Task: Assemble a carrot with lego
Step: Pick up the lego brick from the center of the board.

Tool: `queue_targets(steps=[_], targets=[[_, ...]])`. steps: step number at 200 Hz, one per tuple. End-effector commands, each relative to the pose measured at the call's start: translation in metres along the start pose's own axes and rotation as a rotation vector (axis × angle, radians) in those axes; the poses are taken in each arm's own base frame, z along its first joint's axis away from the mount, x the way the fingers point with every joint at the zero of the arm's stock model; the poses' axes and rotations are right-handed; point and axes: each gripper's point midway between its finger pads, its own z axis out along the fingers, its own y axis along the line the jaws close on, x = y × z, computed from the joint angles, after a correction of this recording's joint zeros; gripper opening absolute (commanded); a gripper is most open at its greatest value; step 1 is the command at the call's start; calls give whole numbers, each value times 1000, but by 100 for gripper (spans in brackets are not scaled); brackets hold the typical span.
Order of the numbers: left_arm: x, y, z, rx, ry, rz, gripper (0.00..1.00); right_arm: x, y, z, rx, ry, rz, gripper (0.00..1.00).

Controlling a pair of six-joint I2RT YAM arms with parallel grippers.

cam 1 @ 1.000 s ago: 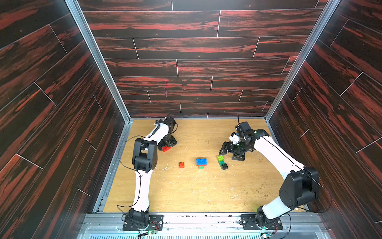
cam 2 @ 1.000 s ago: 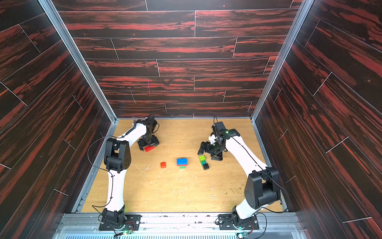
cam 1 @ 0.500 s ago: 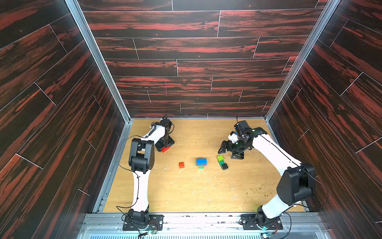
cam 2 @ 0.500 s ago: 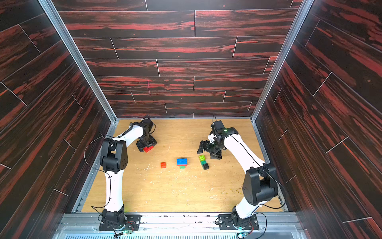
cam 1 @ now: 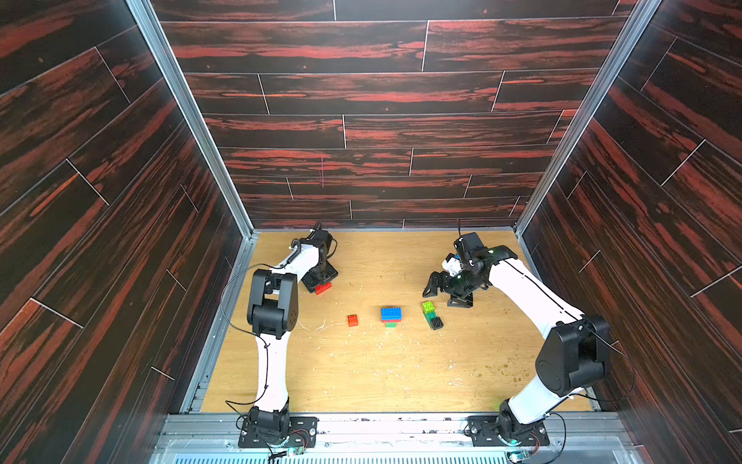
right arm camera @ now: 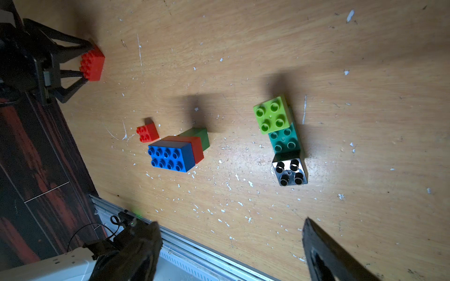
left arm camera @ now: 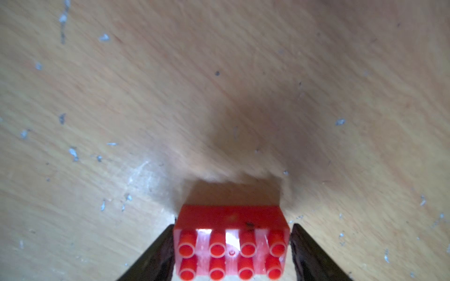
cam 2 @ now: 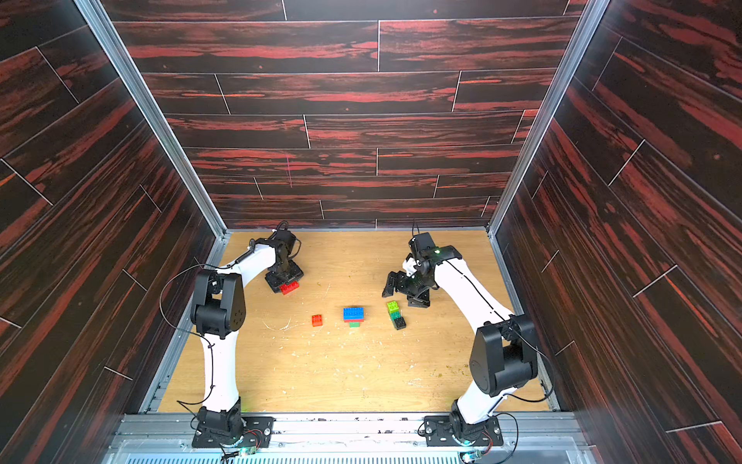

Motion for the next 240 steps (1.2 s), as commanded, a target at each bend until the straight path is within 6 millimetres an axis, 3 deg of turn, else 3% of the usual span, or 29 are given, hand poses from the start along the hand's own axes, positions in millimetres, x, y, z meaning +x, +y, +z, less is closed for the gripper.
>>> queue_targets(steps=[1, 195, 240], targets=[[-8, 1, -22, 25, -42, -28, 73, -2, 0, 4, -1, 27, 5, 92], [10, 0, -8, -14, 36, 120, 74, -6, 0, 6, 3, 24, 15, 92], [13, -4, -5, -9, 46, 128, 71, -5, 0, 5, 2, 24, 18, 92]])
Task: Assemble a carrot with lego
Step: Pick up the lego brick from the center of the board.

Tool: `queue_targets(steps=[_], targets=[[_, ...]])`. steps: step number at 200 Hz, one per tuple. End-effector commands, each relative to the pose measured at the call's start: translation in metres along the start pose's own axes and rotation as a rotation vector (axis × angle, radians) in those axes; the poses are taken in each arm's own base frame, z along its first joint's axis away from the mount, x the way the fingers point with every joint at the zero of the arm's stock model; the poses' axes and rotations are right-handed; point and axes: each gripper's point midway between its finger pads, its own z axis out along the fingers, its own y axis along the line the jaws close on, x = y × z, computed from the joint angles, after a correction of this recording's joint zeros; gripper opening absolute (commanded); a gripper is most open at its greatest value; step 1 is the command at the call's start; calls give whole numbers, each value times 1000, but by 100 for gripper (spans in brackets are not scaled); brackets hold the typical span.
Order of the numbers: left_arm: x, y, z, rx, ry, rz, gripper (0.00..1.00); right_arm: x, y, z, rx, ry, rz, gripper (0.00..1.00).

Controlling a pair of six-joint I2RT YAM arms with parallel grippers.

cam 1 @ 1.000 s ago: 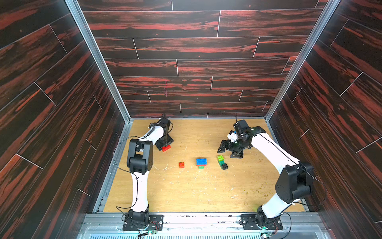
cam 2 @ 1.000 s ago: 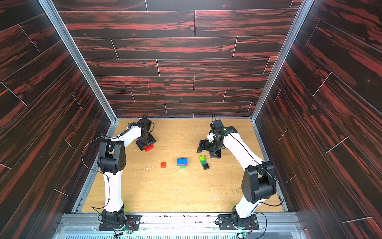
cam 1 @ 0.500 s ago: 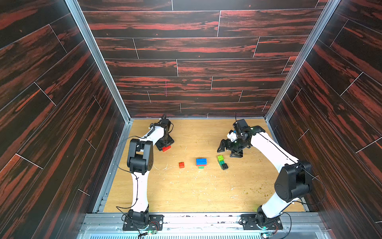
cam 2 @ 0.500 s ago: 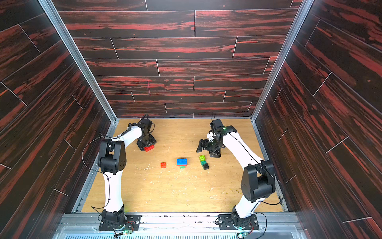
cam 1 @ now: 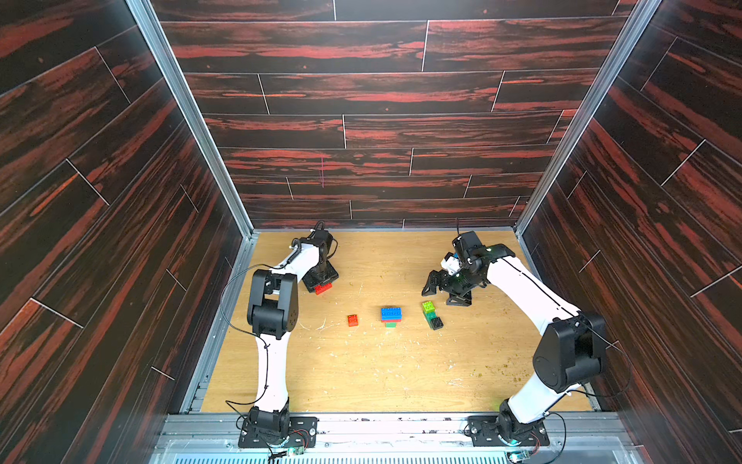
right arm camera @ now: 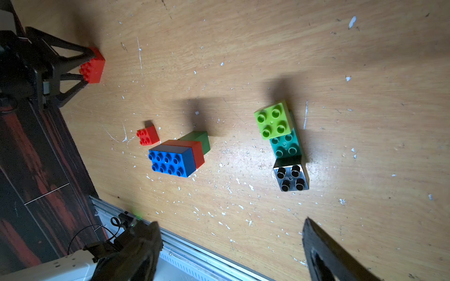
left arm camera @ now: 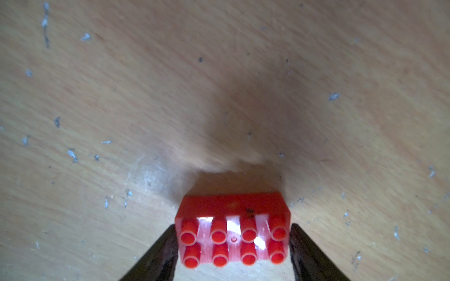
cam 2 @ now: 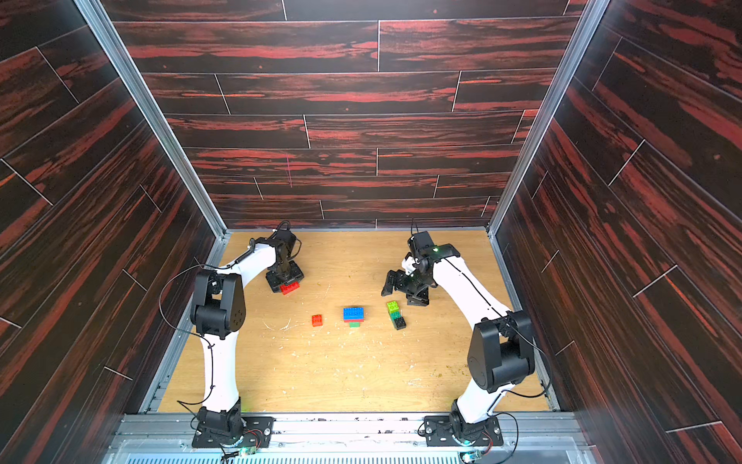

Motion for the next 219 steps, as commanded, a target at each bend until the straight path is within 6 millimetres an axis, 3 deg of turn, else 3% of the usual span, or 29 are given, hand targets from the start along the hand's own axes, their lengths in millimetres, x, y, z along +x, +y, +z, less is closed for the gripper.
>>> queue_targets(steps=[1, 26, 74, 108, 152, 219], targets=[[3, -2, -2, -8, 16, 16, 71, 0, -1, 2, 1, 21, 16, 92], [6, -1, 2, -23, 29, 27, 71, 0, -1, 2, 0, 19, 16, 92], [8, 1, 4, -36, 34, 35, 54, 3, -2, 0, 2, 17, 18, 92], [10, -2, -3, -28, 31, 45, 51, 4, -1, -1, -1, 14, 13, 92], [24, -20, -29, 10, 25, 93, 48, 7, -2, -3, -5, 12, 8, 92], [74, -48, -82, 58, 22, 173, 47, 18, -3, -3, -26, 11, 8, 92]])
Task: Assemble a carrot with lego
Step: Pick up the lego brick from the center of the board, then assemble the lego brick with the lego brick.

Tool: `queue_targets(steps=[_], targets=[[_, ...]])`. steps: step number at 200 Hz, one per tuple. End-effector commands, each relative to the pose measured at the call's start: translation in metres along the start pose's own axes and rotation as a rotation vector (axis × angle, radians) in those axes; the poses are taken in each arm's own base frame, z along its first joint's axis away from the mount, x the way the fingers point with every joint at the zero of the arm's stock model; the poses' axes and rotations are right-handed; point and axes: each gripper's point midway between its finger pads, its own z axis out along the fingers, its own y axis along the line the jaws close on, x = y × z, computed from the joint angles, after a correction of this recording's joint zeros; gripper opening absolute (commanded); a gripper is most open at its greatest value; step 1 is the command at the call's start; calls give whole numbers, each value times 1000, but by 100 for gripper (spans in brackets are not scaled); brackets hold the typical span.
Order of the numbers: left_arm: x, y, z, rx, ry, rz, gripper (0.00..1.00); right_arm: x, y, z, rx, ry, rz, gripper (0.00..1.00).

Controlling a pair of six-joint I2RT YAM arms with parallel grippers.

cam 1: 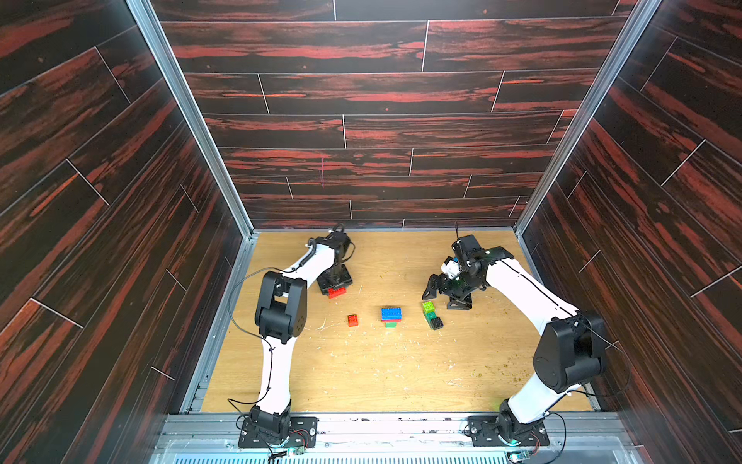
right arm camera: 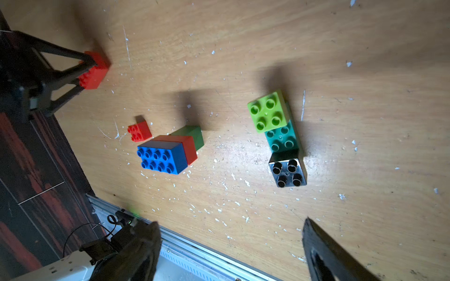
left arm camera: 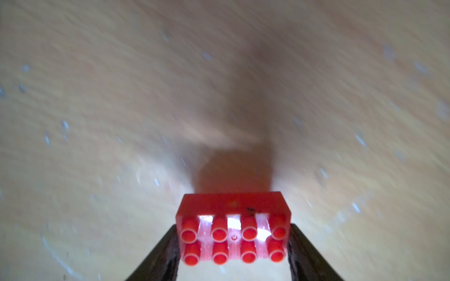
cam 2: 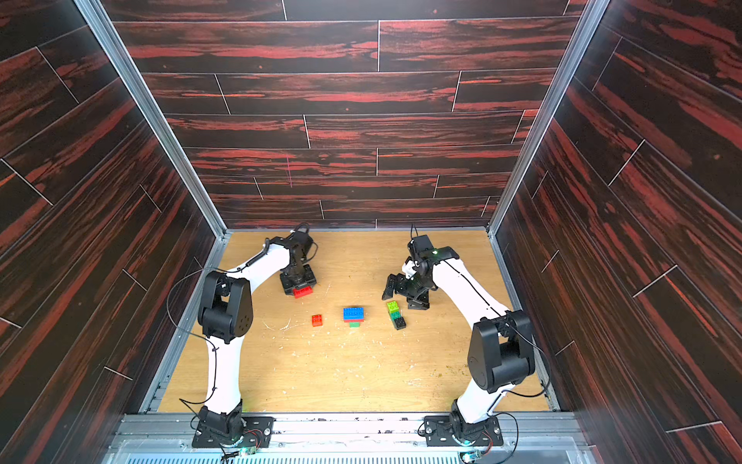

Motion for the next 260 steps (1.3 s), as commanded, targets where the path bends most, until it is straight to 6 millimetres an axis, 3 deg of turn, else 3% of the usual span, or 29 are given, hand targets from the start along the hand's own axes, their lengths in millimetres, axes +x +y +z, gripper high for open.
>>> queue_targets(steps=[1, 63, 101, 159, 260], targets=[[15, -11, -51, 44, -36, 9, 47, 8, 5, -12, -38, -22, -8, 92], [68, -55, -102, 108, -74, 67, 47, 16, 5, -10, -70, -23, -14, 92], [101, -81, -119, 141, -56, 109, 47, 25, 6, -8, -102, -5, -17, 92], [139, -116, -116, 156, -13, 197, 47, 34, 2, -7, -115, 0, -11, 92], [157, -124, -96, 104, 30, 270, 47, 44, -6, -7, -175, 15, 3, 92]])
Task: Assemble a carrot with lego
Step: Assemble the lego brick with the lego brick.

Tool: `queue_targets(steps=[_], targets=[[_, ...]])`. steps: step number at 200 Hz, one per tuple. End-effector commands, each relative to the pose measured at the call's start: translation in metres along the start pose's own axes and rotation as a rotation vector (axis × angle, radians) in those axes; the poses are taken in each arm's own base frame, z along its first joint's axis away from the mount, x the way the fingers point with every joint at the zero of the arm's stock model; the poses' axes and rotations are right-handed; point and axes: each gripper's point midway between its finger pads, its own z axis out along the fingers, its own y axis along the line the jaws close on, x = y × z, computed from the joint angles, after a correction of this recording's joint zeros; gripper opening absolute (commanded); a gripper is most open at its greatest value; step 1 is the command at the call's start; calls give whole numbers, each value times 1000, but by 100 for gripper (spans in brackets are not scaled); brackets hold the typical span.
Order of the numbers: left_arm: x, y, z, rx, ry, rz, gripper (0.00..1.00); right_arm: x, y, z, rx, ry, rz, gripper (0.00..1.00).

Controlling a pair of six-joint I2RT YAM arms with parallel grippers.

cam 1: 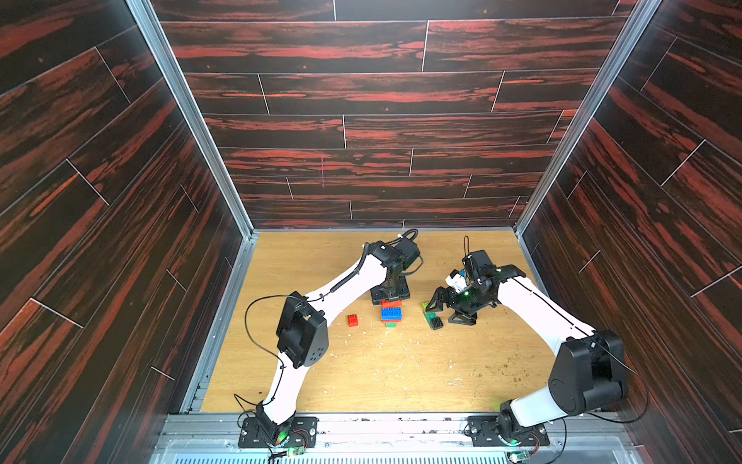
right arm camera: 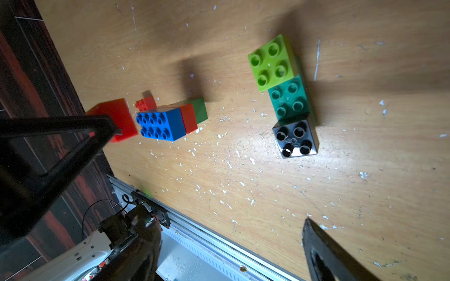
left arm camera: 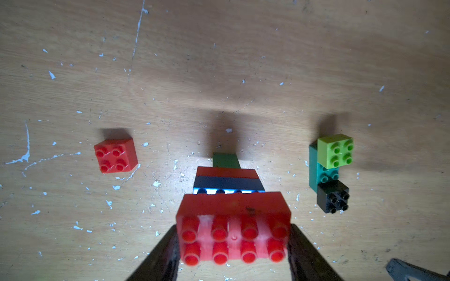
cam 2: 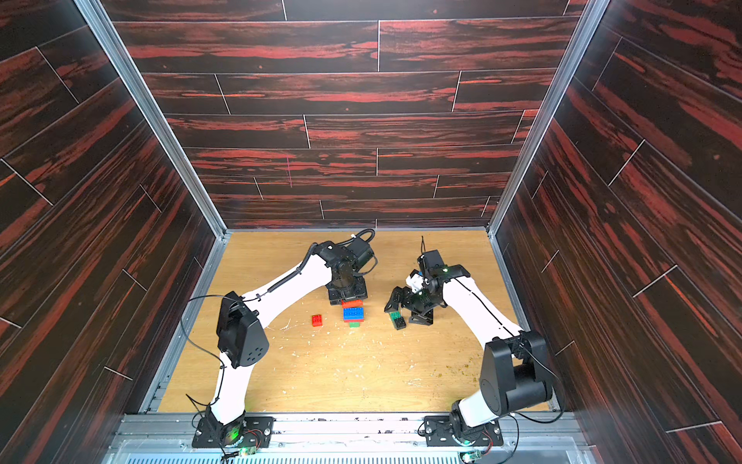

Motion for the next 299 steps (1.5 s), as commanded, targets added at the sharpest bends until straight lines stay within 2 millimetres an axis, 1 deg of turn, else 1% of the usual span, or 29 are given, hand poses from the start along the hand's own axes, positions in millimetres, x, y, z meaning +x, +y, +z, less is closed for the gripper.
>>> queue_targets(steps=[1, 44, 74, 114, 215, 265, 299], targets=[[6, -1, -8, -12, 7, 14, 47, 6, 5, -7, -53, -5, -19, 92], [16, 5, -4, -54, 39, 45, 47, 6, 2, -7, -84, -4, -11, 92], [20, 5, 0, -65, 35, 65, 47, 5, 0, -7, -90, -1, -6, 92], [16, 4, 4, -69, 15, 72, 47, 4, -2, -8, -92, -1, -3, 92], [15, 6, 17, -81, 5, 90, 47, 3, -4, -8, -91, 2, 3, 92], [16, 5, 22, -79, 11, 98, 47, 3, -5, -8, -87, 2, 5, 92], [19, 9, 23, -87, 17, 100, 47, 4, -6, -8, -85, 1, 6, 92]])
